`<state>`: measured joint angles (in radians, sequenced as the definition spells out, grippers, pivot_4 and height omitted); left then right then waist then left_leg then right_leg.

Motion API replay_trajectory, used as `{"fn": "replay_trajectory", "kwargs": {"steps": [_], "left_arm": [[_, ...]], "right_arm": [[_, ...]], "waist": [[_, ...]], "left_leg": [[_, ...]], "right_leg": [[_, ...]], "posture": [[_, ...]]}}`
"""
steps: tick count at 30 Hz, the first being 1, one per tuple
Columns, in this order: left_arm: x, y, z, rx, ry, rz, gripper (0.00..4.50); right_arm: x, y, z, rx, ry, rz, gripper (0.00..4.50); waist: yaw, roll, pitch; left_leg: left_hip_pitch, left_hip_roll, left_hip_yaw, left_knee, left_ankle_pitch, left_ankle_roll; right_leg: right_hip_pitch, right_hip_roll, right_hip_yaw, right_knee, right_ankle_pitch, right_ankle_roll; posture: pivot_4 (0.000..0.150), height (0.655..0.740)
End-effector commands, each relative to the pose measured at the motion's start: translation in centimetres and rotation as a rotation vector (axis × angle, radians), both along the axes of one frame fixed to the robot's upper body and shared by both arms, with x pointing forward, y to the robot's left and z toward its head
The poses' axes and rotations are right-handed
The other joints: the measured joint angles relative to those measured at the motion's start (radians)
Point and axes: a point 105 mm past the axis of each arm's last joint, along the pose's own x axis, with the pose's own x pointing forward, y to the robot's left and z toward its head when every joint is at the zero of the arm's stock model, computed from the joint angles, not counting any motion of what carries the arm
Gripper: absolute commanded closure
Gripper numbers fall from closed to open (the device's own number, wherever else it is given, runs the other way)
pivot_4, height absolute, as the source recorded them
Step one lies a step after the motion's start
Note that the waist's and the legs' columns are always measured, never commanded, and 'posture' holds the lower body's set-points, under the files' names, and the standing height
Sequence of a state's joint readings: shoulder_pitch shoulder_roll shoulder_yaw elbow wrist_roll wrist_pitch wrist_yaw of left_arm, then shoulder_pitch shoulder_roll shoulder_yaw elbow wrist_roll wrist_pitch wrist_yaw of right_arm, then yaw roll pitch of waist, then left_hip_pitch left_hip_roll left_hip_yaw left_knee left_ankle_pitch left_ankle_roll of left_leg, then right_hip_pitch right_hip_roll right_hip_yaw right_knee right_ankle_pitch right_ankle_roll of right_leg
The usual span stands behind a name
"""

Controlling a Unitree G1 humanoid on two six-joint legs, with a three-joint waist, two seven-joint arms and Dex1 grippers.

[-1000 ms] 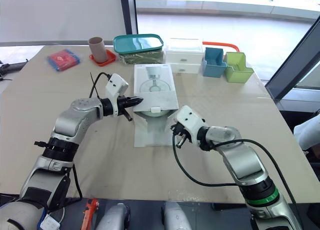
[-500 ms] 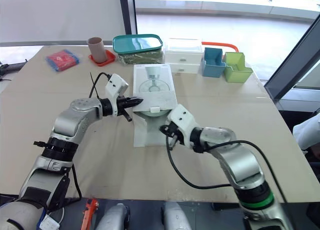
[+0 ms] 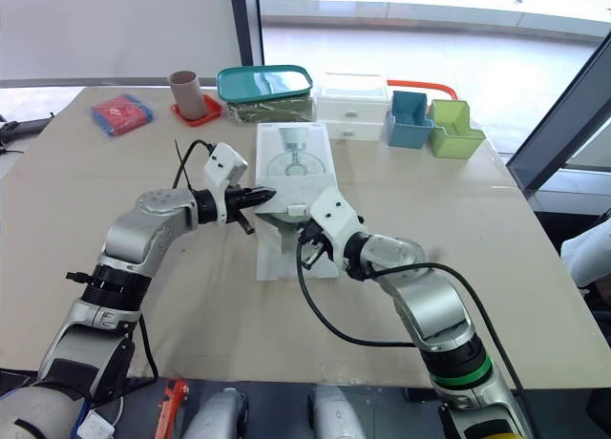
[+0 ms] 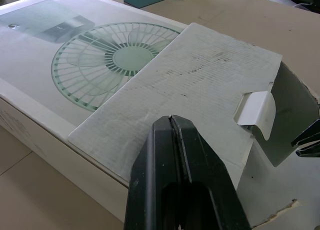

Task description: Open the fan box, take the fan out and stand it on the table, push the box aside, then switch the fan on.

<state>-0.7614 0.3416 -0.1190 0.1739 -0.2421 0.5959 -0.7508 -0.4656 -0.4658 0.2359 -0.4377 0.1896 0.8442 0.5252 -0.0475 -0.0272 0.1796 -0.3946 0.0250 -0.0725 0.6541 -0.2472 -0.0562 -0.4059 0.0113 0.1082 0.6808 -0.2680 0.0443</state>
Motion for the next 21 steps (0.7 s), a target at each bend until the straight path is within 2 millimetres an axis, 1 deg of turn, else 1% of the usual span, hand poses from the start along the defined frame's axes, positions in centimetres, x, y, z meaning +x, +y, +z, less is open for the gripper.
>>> {"fn": "replay_trajectory", "kwargs": {"steps": [1,5,13,17,21], "left_arm": [[-0.2,0.3,-1.1,0.031,0.034,0.003,4.50],[-0.2,0.2,-1.1,0.032,0.034,-0.002,4.50],[0.0,-0.2,-0.9,0.025,0.027,-0.012,4.50],[-0.1,-0.3,-0.9,0.026,0.027,-0.018,4.50],[-0.2,-0.4,-1.0,0.026,0.028,-0.026,4.50]], "right_arm": [[-0.6,-0.4,0.7,-0.009,-0.028,0.014,4.41],[-0.8,-1.8,0.3,-0.039,-0.017,-0.014,4.41],[-1.1,-3.2,0.0,-0.072,-0.016,-0.054,4.41],[-0.4,-5.3,-0.7,-0.117,-0.011,-0.126,4.41],[0.8,-7.2,-0.5,-0.131,-0.039,-0.186,4.41]], "waist": [[0.000,0.000,0.000],[0.000,0.000,0.000],[0.000,0.000,0.000],[0.000,0.000,0.000],[0.000,0.000,0.000]], "left_leg": [[0.000,0.000,0.000,0.000,0.000,0.000],[0.000,0.000,0.000,0.000,0.000,0.000],[0.000,0.000,0.000,0.000,0.000,0.000],[0.000,0.000,0.000,0.000,0.000,0.000],[0.000,0.000,0.000,0.000,0.000,0.000]], "right_leg": [[0.000,0.000,0.000,0.000,0.000,0.000],[0.000,0.000,0.000,0.000,0.000,0.000],[0.000,0.000,0.000,0.000,0.000,0.000],[0.000,0.000,0.000,0.000,0.000,0.000],[0.000,0.000,0.000,0.000,0.000,0.000]], "posture": [[0.150,0.7400],[0.150,0.7400],[0.150,0.7400],[0.150,0.7400],[0.150,0.7400]]}}
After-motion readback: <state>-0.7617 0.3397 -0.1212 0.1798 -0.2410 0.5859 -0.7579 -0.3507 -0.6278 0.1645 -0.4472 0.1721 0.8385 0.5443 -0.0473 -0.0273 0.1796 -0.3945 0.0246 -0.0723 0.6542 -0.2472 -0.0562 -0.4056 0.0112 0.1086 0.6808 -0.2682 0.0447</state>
